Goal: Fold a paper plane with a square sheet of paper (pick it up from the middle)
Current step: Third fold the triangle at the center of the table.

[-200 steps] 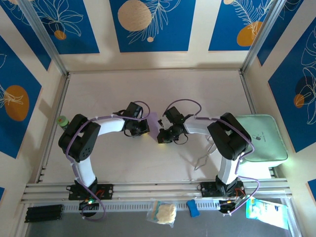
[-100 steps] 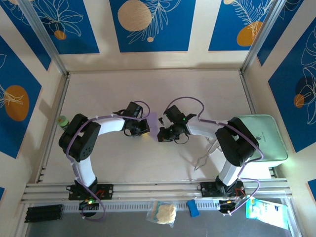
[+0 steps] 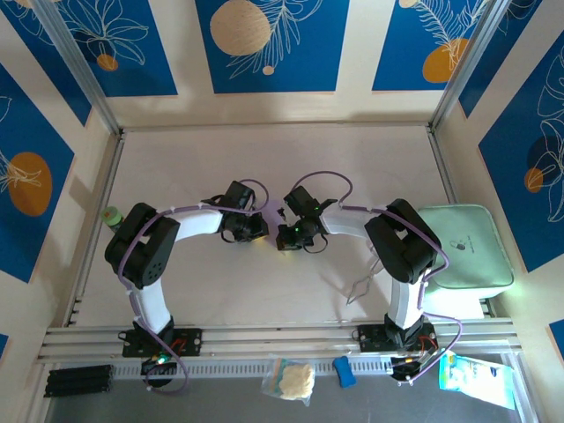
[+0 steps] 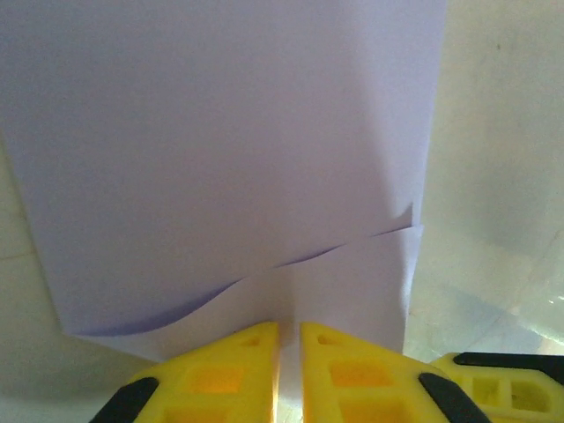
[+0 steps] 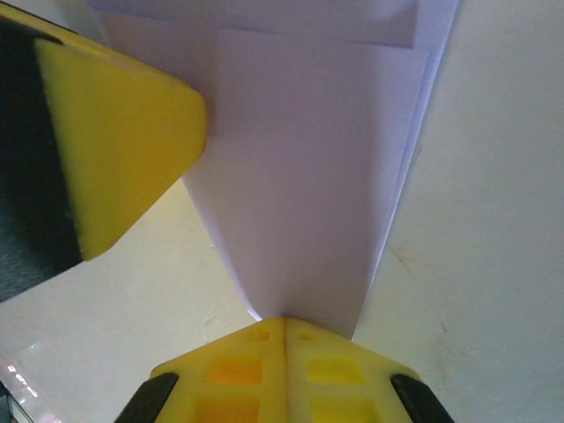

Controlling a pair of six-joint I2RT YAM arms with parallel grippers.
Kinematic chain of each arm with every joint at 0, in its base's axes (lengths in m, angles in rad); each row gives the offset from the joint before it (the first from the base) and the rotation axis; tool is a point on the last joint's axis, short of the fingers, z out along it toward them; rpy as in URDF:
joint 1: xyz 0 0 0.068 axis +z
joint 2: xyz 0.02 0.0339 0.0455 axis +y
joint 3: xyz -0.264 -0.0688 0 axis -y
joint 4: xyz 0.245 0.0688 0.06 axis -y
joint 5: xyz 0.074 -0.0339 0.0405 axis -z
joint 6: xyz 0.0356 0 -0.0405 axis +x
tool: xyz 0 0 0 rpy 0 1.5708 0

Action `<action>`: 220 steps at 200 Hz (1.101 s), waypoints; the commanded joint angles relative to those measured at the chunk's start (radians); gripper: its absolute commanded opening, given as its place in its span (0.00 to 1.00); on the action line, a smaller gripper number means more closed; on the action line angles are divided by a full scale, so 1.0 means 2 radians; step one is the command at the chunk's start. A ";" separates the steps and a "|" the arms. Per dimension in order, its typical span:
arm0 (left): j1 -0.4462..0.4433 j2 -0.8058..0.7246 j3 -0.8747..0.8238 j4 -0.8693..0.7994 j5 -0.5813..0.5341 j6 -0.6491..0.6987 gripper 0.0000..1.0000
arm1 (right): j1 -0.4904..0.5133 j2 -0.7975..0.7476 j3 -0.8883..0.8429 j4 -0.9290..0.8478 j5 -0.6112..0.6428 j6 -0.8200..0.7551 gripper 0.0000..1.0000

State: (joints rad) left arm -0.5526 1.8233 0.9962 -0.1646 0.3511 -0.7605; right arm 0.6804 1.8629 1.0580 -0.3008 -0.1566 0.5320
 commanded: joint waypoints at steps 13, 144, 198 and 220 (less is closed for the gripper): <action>-0.023 -0.032 -0.005 0.005 0.015 0.024 0.16 | 0.003 0.024 -0.011 -0.028 0.020 0.007 0.00; -0.009 0.007 -0.020 -0.010 -0.043 0.044 0.10 | 0.003 0.029 -0.027 -0.052 0.028 -0.007 0.00; 0.056 0.027 0.003 -0.043 -0.040 0.102 0.11 | -0.008 0.021 -0.051 -0.059 0.027 -0.020 0.00; 0.078 0.032 0.013 -0.046 -0.036 0.110 0.11 | -0.010 0.018 -0.051 -0.054 0.020 -0.018 0.00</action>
State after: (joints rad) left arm -0.4835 1.8439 1.0012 -0.1879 0.4057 -0.6037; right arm 0.6670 1.8568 1.0210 -0.2459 -0.1761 0.5129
